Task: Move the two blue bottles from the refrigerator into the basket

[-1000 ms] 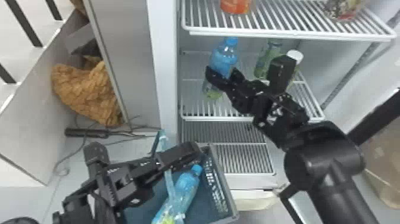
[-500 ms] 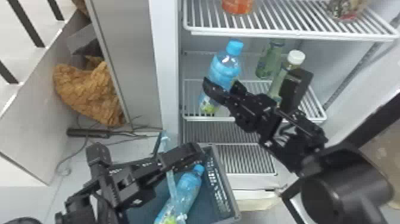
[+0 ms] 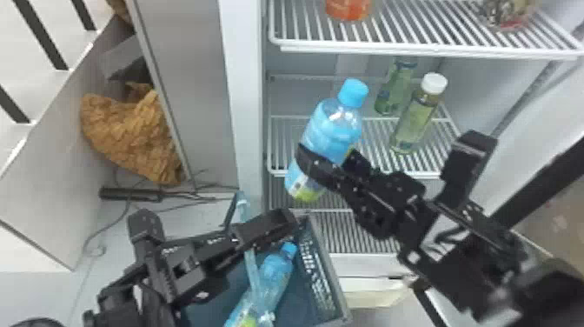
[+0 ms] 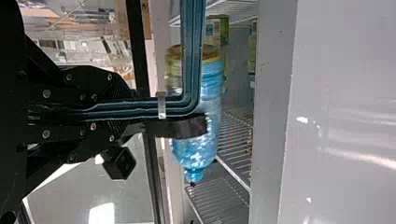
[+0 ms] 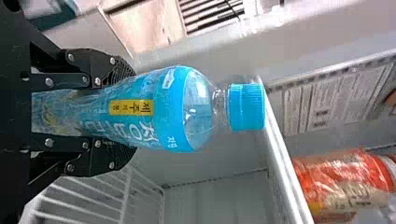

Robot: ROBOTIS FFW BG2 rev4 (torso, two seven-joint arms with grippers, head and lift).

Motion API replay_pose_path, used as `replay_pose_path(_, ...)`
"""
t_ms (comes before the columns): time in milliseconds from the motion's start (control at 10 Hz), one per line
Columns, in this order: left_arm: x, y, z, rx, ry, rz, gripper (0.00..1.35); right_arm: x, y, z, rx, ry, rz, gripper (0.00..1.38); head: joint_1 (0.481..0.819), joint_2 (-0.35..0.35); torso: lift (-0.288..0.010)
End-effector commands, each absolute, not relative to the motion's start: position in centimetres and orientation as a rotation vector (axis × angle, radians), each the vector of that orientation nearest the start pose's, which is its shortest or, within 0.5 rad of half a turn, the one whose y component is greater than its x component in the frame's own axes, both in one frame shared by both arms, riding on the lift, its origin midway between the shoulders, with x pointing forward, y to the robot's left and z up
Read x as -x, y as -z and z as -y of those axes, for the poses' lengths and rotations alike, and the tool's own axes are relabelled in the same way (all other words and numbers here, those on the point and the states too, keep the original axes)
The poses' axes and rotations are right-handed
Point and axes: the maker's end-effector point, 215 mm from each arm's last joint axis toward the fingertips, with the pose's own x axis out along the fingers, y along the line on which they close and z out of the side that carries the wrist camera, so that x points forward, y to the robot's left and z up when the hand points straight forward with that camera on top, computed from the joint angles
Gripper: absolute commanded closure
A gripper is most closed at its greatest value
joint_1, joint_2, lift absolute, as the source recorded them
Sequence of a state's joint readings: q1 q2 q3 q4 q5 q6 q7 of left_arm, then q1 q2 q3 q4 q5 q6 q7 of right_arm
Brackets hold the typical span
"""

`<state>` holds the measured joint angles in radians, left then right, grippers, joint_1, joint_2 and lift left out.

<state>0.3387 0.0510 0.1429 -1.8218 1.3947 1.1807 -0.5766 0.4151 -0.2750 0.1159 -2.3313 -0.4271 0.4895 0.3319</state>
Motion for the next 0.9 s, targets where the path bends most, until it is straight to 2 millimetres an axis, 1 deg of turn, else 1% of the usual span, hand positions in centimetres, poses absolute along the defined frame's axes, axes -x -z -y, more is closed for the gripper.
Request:
replay_pose_path(0,-32.5,31.8,-2.9,1.525,1.066,-0.618,1.2,-37.7,28.4,5.9,-0.241,-0.728,-0.235,1.18,0.695,-0.067,-0.22)
replay_pose_path(300,-32.6,31.7,-3.0,1.524,1.065,-0.611,1.2,-33.8,30.0,5.0,-0.299,-0.773,-0.341,1.18,0.695,-0.043,-0.22)
replay_pose_path(600,-32.8,31.6,-3.1,1.522,1.064,-0.606,1.2,-30.6,32.6,4.9,-0.352,-0.801,-0.474,1.18,0.695,-0.038,-0.22)
replay_pose_path(700,-32.6,31.7,-3.1,1.524,1.064,-0.61,1.2,-29.4,33.2,4.3,-0.378,-0.828,-0.514,1.18,0.695,-0.039,-0.22)
replay_pose_path(800,-32.6,31.8,-3.1,1.526,1.062,-0.611,1.2,-28.5,33.3,3.7,-0.404,-0.855,-0.538,1.18,0.695,-0.039,-0.22)
